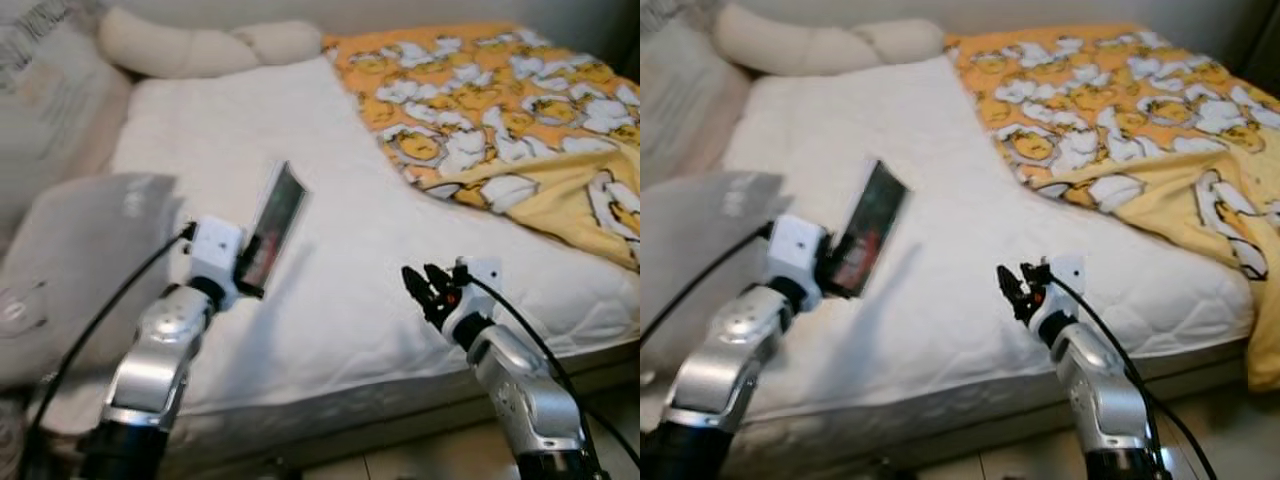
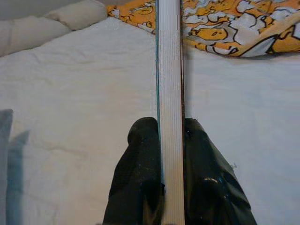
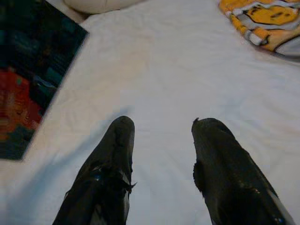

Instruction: Clean up the room

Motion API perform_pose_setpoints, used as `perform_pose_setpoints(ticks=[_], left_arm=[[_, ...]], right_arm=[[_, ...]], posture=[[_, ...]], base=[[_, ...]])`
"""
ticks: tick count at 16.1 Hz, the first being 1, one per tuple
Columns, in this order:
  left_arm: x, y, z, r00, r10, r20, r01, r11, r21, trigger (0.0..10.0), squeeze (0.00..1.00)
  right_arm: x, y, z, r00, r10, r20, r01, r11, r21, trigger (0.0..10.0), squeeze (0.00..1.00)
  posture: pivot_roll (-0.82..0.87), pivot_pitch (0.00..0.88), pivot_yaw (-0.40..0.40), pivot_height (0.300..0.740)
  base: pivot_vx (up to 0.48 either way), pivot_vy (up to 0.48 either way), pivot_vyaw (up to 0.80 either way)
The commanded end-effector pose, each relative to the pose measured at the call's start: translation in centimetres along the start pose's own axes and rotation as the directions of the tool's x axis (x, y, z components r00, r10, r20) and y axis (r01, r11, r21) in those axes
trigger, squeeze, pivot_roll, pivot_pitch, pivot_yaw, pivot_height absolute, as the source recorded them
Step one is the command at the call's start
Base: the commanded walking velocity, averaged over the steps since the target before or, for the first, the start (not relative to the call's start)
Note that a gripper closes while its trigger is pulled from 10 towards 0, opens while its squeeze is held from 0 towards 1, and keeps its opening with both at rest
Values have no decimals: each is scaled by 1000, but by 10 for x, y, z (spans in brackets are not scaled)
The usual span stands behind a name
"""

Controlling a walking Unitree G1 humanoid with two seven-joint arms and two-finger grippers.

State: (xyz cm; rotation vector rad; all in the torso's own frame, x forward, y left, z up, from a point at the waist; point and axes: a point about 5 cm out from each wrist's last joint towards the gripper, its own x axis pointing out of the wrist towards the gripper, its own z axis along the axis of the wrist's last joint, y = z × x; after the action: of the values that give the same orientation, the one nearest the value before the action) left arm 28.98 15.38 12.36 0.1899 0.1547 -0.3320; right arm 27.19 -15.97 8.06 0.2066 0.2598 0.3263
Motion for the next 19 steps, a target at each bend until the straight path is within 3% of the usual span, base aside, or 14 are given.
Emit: perform_pose_setpoints(ticks=[1,6,9,12,17,19], left_arm=[[1,2,15,998,9,65,-11,1000,21,10000,0],[0,3,18,997,16,80,-15,1000,-19,10000,0],[-1,3,18,996,10,85,-10,1000,-6,10000,0],[-1,4,18,996,15,88,-14,1000,-13,10000,0],[-1,3,18,996,7,86,-6,1000,-18,10000,0],[-1,3,17,996,11,84,-10,1000,-21,10000,0]], right_arm=[[0,-2,5,1000,-4,20,4,1000,-12,10000,0],[4,6,4,997,76,-16,-77,995,-62,10000,0],[5,10,3,994,106,-27,-108,991,-77,10000,0],[5,11,2,993,112,-31,-114,990,-81,10000,0],[6,7,3,996,92,-21,-93,993,-67,10000,0],[7,10,3,991,127,-35,-131,985,-109,10000,0]], posture=[[18,0,39,740],[30,0,32,740],[33,0,30,740],[33,0,29,740],[32,0,28,740],[35,0,26,740]], base=[[0,-480,0],[0,-96,0],[0,0,704],[360,0,800],[365,0,0],[366,0,0]])
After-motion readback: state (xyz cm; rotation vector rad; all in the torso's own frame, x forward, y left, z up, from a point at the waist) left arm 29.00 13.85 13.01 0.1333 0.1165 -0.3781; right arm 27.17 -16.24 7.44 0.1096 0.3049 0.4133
